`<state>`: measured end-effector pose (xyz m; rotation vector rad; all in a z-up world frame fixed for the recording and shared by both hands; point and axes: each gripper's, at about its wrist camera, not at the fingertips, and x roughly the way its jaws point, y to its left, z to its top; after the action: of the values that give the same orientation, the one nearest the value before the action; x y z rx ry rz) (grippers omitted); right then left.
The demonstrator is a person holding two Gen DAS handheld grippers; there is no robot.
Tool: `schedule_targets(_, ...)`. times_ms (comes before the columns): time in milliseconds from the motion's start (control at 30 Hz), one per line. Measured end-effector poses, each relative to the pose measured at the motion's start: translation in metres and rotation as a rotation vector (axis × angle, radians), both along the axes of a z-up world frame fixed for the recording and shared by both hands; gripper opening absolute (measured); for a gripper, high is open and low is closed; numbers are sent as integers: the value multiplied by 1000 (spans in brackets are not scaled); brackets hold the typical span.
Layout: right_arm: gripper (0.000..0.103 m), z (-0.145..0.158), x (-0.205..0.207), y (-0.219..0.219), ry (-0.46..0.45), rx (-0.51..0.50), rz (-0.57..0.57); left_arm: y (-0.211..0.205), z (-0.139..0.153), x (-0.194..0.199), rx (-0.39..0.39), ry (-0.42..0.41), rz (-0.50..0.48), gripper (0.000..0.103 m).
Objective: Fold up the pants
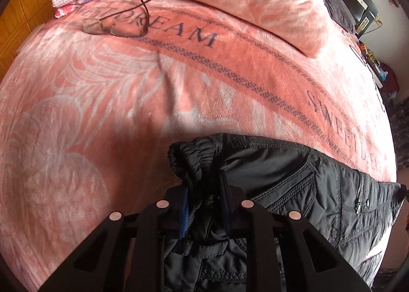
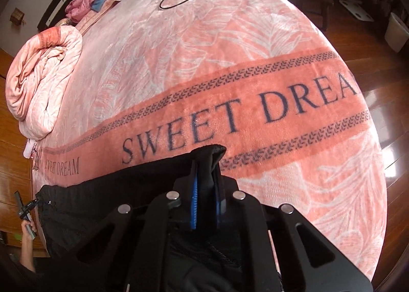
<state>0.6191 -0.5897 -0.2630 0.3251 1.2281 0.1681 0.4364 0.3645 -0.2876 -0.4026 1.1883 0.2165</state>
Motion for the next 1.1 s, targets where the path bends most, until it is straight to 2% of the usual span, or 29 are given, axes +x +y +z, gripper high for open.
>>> schedule_targets(267,8,82,-58,-2,-120,-6,-28,-2,60,-28,-12,-110,-12,20)
schedule_targets(433,7,124,-113,-12,-187,0,-64,-5,100,-52,-38,-199,-29,20)
schedule_targets(567,7,146,-163,-22,-225,9,-96,-10,122,-77,-68,-252,-35,20)
schedule_targets(767,7,145,-238,-36,-251,21,-157,-12,135,-121,-108,-291,-24,20)
schedule_targets(1100,8,128,-341,-45,-259,58,-235,-6,125,-189,-155,-297,15,20)
